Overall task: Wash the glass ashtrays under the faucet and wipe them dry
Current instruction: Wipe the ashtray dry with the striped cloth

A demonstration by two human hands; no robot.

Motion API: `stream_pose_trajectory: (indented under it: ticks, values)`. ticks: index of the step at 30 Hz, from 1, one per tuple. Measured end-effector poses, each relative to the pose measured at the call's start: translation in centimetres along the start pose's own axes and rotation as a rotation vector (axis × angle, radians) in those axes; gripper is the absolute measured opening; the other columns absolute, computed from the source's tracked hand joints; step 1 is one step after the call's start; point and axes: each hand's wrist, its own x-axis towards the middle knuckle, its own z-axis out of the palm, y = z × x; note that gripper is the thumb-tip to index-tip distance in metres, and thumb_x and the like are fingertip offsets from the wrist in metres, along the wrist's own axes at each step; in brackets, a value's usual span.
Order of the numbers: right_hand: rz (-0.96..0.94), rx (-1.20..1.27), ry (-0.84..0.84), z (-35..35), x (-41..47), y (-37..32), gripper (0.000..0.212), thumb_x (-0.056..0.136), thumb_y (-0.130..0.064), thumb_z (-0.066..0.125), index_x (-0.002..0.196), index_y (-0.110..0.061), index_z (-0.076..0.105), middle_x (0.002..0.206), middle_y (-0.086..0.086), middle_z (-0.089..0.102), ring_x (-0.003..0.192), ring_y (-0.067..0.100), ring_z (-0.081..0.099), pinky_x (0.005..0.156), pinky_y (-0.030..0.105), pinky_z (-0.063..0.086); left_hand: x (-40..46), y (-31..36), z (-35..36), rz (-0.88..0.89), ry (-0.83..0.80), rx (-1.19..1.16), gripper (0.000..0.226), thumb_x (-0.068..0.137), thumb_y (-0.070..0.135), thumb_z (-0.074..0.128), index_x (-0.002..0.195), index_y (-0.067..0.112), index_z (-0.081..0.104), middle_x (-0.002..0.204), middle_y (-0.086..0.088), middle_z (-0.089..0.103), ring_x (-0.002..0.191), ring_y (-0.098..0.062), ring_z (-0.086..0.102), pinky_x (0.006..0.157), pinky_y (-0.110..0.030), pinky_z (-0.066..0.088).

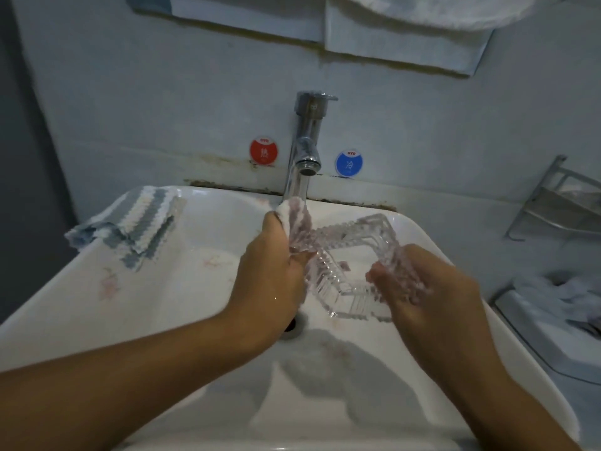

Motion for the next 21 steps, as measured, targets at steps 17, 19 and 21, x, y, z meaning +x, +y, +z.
stream_pose_trajectory:
  ticks: [17,19,21]
  values:
    - [0.149,-0.093,0.105,0.7,0.0,-0.4,0.022,0.087,0.002,0.062,0.087,-0.019,0.058,0.071,-0.003,0.071,0.057,0.026,0.067,0.053,0.045,0.056,-0.6,0.3,1.4,-0.364,-0.190,-0.472,0.014,0.104,0.027,0.049,0.110,0.029,0.061,0.093,0.005,0.076,0.084,-0.015,0.074,0.066,-0.025,0.058]
    - [0.166,-0.075,0.100,0.7,0.1,-0.3,0.023,0.085,0.004,0.062,0.086,-0.020,0.060,0.072,-0.007,0.071,0.060,0.026,0.068,0.056,0.046,0.057,-0.4,0.3,1.1,-0.407,-0.245,-0.458,0.014,0.103,0.024,0.051,0.108,0.025,0.064,0.090,0.001,0.078,0.087,-0.023,0.074,0.081,-0.040,0.057]
    - [0.142,-0.085,0.101,0.7,0.0,-0.6,0.024,0.083,0.005,0.063,0.086,-0.019,0.062,0.072,-0.008,0.072,0.060,0.026,0.068,0.057,0.046,0.056,-0.7,0.2,1.1,-0.480,-0.355,-0.391,0.018,0.101,0.022,0.054,0.095,0.018,0.071,0.091,-0.013,0.077,0.094,-0.044,0.070,0.091,-0.053,0.052]
